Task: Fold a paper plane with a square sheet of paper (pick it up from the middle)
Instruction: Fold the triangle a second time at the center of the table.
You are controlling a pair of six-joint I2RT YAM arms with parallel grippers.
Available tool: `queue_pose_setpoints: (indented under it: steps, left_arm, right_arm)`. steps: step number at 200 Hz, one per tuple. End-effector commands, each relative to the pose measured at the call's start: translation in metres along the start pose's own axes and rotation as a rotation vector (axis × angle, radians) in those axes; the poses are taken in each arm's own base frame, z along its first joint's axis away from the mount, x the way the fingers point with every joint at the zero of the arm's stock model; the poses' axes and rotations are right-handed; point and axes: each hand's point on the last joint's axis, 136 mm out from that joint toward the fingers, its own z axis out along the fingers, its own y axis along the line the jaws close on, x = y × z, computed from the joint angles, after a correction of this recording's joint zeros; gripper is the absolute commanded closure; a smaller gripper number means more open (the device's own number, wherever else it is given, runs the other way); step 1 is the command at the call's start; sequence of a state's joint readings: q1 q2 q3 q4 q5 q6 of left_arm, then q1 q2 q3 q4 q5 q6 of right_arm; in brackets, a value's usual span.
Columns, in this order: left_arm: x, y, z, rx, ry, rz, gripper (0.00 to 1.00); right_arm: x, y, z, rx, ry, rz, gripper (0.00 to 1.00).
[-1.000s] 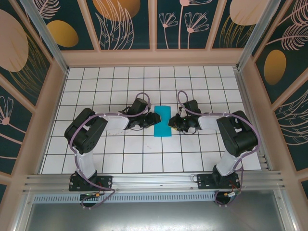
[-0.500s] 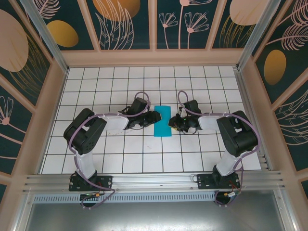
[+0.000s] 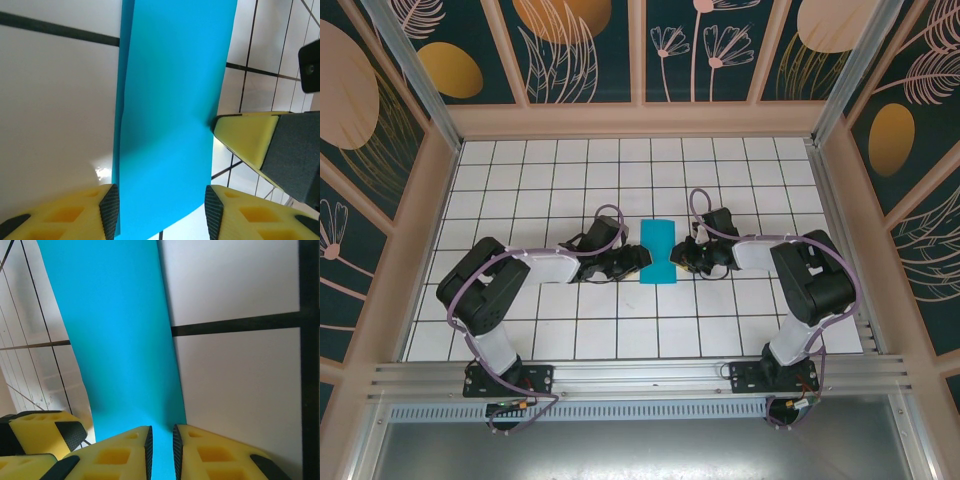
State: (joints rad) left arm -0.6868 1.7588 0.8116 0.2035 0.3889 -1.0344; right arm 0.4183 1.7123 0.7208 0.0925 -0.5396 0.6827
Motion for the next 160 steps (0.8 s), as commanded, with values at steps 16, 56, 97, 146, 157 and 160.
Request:
queue_pose_setpoints:
  steps: [16, 56, 97, 146, 157, 160]
  left_arm:
    - [0.012, 0.001, 0.002, -0.011, 0.061, -0.024, 0.50]
    - [0.014, 0.008, 0.008, -0.051, 0.087, -0.030, 0.50]
    - [0.017, 0.001, 0.012, -0.025, 0.104, -0.013, 0.53]
    - [0.017, 0.002, 0.015, -0.024, 0.110, -0.016, 0.54]
    - [0.016, -0.001, 0.014, -0.017, 0.103, -0.008, 0.54]
    - [0.015, -0.002, 0.013, -0.014, 0.100, -0.007, 0.54]
  right_arm:
    - [0.015, -0.043, 0.006, 0.132, 0.026, 0.056, 0.76]
    - [0.016, -0.043, 0.006, 0.134, 0.029, 0.055, 0.77]
    - [0.016, -0.045, 0.007, 0.133, 0.030, 0.059, 0.76]
    - [0.016, -0.046, 0.008, 0.133, 0.033, 0.056, 0.77]
    - [0.016, -0.046, 0.008, 0.134, 0.035, 0.058, 0.76]
    - [0.016, -0.046, 0.008, 0.134, 0.033, 0.058, 0.77]
